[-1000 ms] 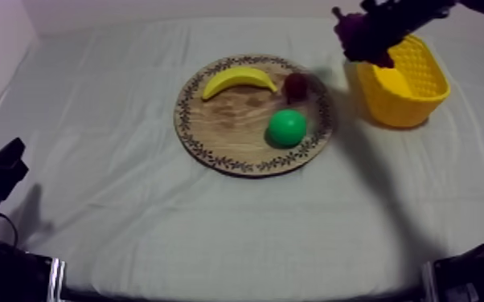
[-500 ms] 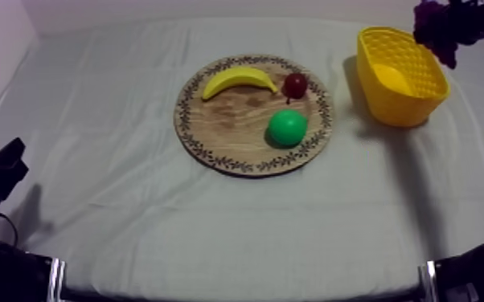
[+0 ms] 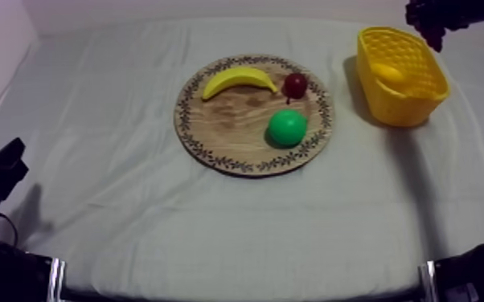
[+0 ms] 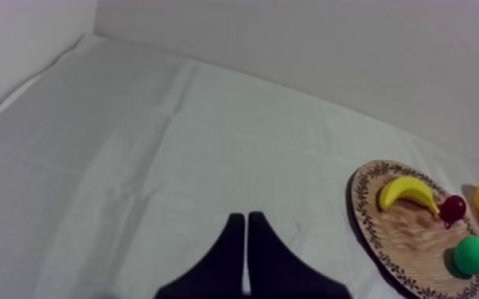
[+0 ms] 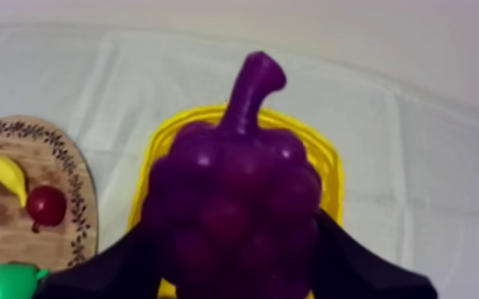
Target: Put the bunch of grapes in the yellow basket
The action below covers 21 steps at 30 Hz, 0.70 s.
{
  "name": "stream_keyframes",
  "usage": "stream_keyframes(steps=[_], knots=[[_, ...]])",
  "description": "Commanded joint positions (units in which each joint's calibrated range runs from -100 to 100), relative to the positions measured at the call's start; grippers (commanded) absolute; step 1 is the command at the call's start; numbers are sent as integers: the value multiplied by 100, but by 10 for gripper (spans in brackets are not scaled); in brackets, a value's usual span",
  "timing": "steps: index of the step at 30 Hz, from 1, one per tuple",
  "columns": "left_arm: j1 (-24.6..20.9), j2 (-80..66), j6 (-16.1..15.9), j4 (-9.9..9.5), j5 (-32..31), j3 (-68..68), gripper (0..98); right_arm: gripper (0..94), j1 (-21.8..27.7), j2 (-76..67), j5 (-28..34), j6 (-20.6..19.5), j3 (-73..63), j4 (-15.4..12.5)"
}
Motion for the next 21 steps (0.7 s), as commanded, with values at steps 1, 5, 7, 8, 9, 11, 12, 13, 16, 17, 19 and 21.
stream_keyframes(steps=[1,5,7,8,9,11,12,13,16,17,19,21], knots=[[-2,0,1,-1,0,0,1,259,39,448,-97,52,-201,-46],[-2,0,1,-1,0,0,1,260,121,1144,-231,168,-527,-142],[-2,0,1,-1,0,0,1,260,152,1483,-266,226,-655,-182],[-2,0,1,-1,0,0,1,261,162,1643,-299,250,-696,-198],[-2,0,1,-1,0,0,1,261,169,1789,-348,272,-721,-209],[-2,0,1,-1,0,0,1,262,178,2047,-477,300,-728,-219],[-2,0,1,-1,0,0,1,262,180,2156,-531,316,-724,-225],[-2,0,1,-1,0,0,1,263,182,2255,-581,328,-714,-229],[-2,0,1,-1,0,0,1,263,169,2477,-697,344,-660,-230],[-2,0,1,-1,0,0,1,263,162,2526,-741,344,-629,-228],[-2,0,-2,-1,0,0,1,264,151,2599,-805,350,-587,-233],[-2,0,-1,-1,0,0,1,264,145,2641,-844,360,-563,-243]])
